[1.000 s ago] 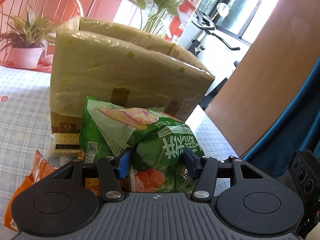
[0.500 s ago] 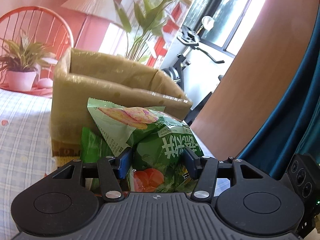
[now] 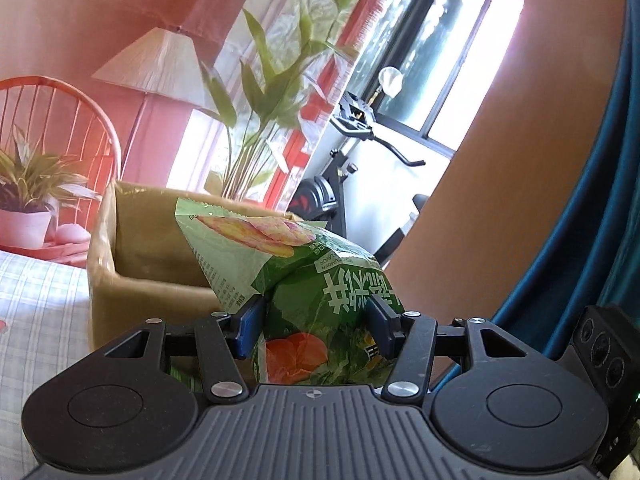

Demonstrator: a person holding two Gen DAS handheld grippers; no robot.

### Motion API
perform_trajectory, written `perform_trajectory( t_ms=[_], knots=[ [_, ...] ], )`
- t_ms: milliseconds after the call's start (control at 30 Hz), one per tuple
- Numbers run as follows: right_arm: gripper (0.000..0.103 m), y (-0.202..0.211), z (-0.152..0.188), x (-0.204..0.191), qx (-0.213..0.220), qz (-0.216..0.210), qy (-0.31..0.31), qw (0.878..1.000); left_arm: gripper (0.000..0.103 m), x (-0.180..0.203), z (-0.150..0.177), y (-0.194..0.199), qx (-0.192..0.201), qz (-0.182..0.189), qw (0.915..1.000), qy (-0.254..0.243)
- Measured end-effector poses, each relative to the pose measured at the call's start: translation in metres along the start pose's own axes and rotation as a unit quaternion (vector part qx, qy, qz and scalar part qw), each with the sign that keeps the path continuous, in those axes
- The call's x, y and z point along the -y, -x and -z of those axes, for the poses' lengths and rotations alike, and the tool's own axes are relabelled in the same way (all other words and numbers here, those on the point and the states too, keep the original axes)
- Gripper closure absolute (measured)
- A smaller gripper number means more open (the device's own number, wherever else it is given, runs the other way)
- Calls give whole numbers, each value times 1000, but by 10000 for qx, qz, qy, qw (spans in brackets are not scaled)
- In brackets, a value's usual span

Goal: Organize snacks
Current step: 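Lift the green chip bag with both tools over the box opening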

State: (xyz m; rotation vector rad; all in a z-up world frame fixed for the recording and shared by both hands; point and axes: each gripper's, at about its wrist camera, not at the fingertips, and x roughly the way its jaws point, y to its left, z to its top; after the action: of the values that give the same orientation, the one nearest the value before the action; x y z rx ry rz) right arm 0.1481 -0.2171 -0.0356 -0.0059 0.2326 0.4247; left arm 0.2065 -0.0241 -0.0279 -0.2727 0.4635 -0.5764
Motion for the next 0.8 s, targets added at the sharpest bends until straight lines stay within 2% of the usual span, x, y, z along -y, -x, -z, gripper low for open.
perform_trajectory(
  t_ms=[300, 567, 800],
  knots=[
    [24, -37, -46, 32, -221, -42, 32, 9997, 45, -15, -44, -28, -54, -45, 9998, 193],
    [24, -74, -74, 70, -540, -62, -315, 9980, 45, -21, -75, -73, -413, -119, 9990, 82],
    [24, -114, -76, 102, -1022, 28, -694, 9923, 45, -50, -83, -126, -977, -115, 9945, 369]
  ],
)
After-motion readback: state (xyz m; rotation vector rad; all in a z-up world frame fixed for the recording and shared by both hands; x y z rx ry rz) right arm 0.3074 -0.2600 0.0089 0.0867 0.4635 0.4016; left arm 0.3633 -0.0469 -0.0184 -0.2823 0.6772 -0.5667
